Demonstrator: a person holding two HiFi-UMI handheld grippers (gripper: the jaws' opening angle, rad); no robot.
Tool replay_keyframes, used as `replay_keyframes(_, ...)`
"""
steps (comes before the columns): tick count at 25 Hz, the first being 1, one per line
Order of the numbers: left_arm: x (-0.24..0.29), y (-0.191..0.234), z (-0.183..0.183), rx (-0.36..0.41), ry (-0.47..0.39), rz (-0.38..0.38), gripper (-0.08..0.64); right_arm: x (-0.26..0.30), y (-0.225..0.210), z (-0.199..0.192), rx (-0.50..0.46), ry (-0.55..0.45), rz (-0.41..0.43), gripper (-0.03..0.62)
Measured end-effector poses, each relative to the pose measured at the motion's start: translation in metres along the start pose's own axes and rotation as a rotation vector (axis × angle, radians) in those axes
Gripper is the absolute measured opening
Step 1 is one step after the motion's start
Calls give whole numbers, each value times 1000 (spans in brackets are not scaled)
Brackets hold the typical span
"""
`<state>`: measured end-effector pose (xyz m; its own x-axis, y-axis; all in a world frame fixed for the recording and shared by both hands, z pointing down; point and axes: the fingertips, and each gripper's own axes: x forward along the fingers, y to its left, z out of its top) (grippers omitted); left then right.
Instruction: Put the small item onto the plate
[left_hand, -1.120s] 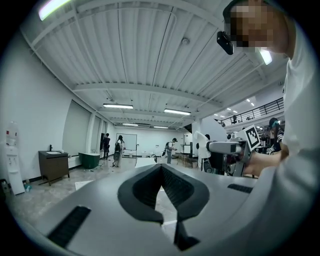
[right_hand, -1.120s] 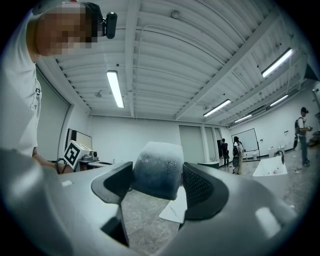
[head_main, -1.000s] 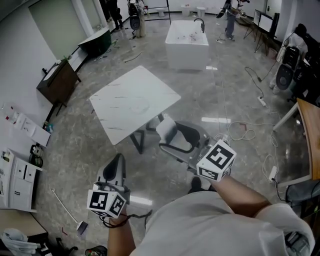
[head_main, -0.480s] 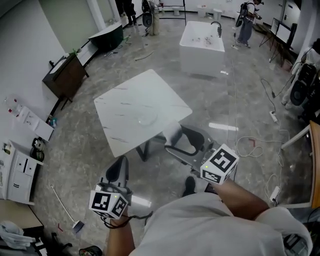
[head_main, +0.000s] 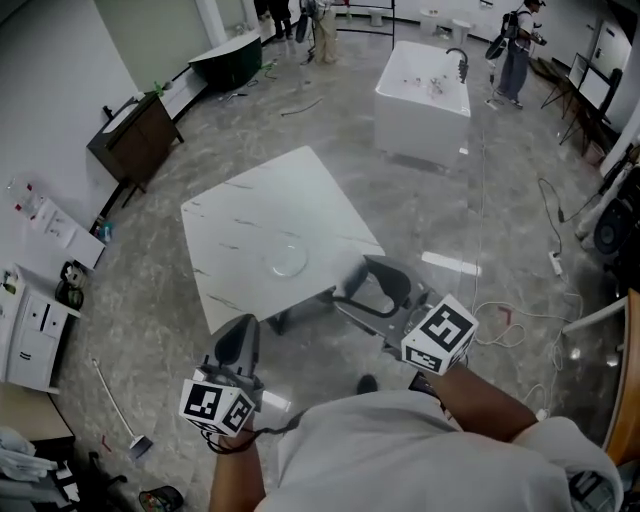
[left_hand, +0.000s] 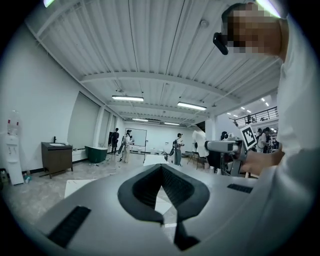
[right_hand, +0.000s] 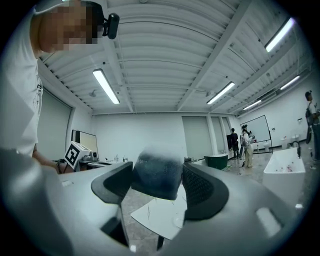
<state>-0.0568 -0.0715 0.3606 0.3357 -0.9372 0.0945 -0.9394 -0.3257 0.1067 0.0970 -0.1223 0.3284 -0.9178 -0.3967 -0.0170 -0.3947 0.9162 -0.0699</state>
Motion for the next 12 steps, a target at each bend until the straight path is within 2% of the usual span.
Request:
replay_keyframes(8,45,33,-10,-27,7,41,5,36,-39,-12,5,42,49,304)
replay_keyframes(12,67,64,-16,-47,6,35,5,68,-52,-22,7,70,59,304)
